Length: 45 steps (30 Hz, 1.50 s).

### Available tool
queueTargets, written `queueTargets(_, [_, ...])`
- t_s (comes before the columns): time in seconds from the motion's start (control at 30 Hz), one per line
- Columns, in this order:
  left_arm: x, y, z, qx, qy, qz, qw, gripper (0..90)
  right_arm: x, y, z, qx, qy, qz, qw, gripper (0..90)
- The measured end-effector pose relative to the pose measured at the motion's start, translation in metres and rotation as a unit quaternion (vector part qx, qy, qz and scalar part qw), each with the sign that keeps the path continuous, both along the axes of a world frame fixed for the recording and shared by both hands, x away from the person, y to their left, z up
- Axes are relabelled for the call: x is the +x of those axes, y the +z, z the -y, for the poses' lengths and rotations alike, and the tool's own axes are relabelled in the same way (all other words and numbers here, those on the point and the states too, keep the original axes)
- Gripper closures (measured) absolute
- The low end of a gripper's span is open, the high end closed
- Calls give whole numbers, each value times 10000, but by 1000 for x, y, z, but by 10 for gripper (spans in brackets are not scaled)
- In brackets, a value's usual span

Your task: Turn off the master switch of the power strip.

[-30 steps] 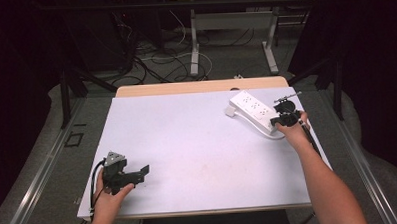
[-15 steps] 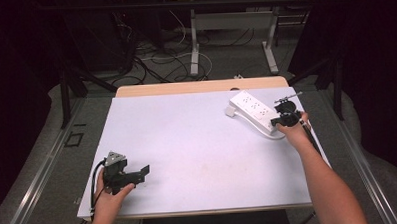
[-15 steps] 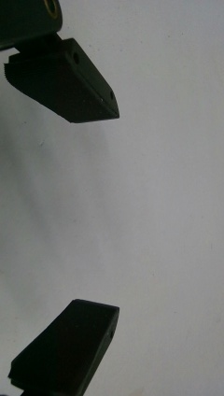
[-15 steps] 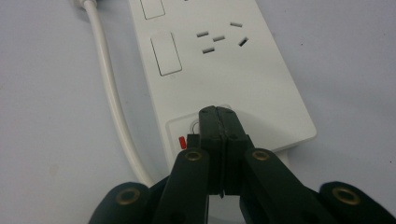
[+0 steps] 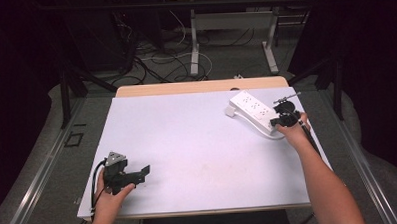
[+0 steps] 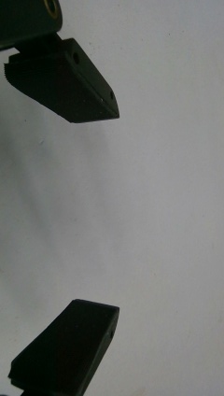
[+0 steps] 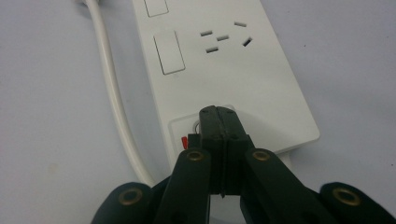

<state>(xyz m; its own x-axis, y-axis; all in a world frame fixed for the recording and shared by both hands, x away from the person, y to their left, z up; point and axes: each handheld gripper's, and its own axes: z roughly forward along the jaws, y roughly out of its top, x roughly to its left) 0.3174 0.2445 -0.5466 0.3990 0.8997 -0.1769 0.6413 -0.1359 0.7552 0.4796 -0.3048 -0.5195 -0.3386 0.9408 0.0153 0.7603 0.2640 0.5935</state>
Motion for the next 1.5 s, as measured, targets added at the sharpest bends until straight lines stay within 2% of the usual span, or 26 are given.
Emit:
queueTargets(0.03, [0, -1, 0, 5, 36, 74, 10000, 62, 0, 0, 1, 0, 38, -3, 10000, 900])
queueTargets(0.07, [0, 0, 0, -17, 10, 22, 10000, 62, 1, 0, 2, 12, -3, 4, 10000, 900])
queueTargets(0.13, [0, 0, 0, -22, 18, 27, 10000, 62, 1, 3, 4, 31, 40, 22, 10000, 900])
queueTargets(0.2, [0, -1, 0, -31, 68, 66, 10000, 62, 0, 2, 4, 5, -39, 68, 10000, 879])
queueTargets(0.23, [0, 0, -1, 1, 3, -8, 10000, 62, 0, 3, 4, 10, -32, 70, 10000, 877])
queueTargets(0.3, [0, 0, -1, 4, 3, -10, 10000, 62, 0, 4, 4, 0, -63, 97, 9999, 869])
queueTargets(0.33, [0, -1, 1, -18, 59, 60, 10000, 62, -1, 5, 5, 1, -37, 132, 9999, 864])
queueTargets(0.43, [0, -1, 1, -7, 57, 71, 10000, 62, -2, 7, 4, 25, -39, 151, 9999, 848])
queueTargets(0.47, [0, 0, 0, 2, 8, -4, 10000, 62, -2, 7, 5, 33, -31, 162, 9999, 844])
queueTargets(0.53, [0, 0, -1, 0, 8, -6, 10000, 62, -2, 7, 5, 44, -46, 176, 9998, 819])
queueTargets(0.63, [0, 0, 0, -6, 21, 27, 10000, 62, -2, 7, 6, 79, -100, 135, 9998, 741])
queueTargets(0.83, [0, 0, 0, -9, 19, 17, 10000, 62, -2, 6, 5, 308, -218, 76, 9993, 558])
queueTargets(1.0, [0, -1, 1, -7, 56, 73, 10000, 62, -2, 6, 4, 250, -177, 170, 9994, 479])
queueTargets(1.03, [0, 0, 0, 0, 5, 3, 10000, 62, -2, 6, 4, 229, -195, 175, 9994, 463])
queueTargets(1.13, [0, 0, 0, -3, 11, 7, 10000, 62, -2, 5, 4, 279, -255, 139, 9992, 399])
queueTargets(1.27, [0, 1, -1, 8, -2, -2, 10000, 62, -2, 4, 3, 336, -284, 96, 9990, 296])
queueTargets(1.3, [0, -1, 1, -6, 56, 77, 10000, 62, -2, 4, 3, 370, -335, 100, 9987, 265])
queueTargets(1.4, [1, 0, 0, 0, 48, 71, 10000, 62, -2, 3, 3, 295, -415, 131, 9986, 145])
queueTargets(1.47, [1, 0, 0, 1, 45, 69, 10000, 62, -1, 4, 2, 224, -453, 150, 9986, 142])
queueTargets(1.5, [0, 1, -1, 14, -12, -8, 10000, 62, -1, 4, 2, 224, -453, 150, 9986, 142])
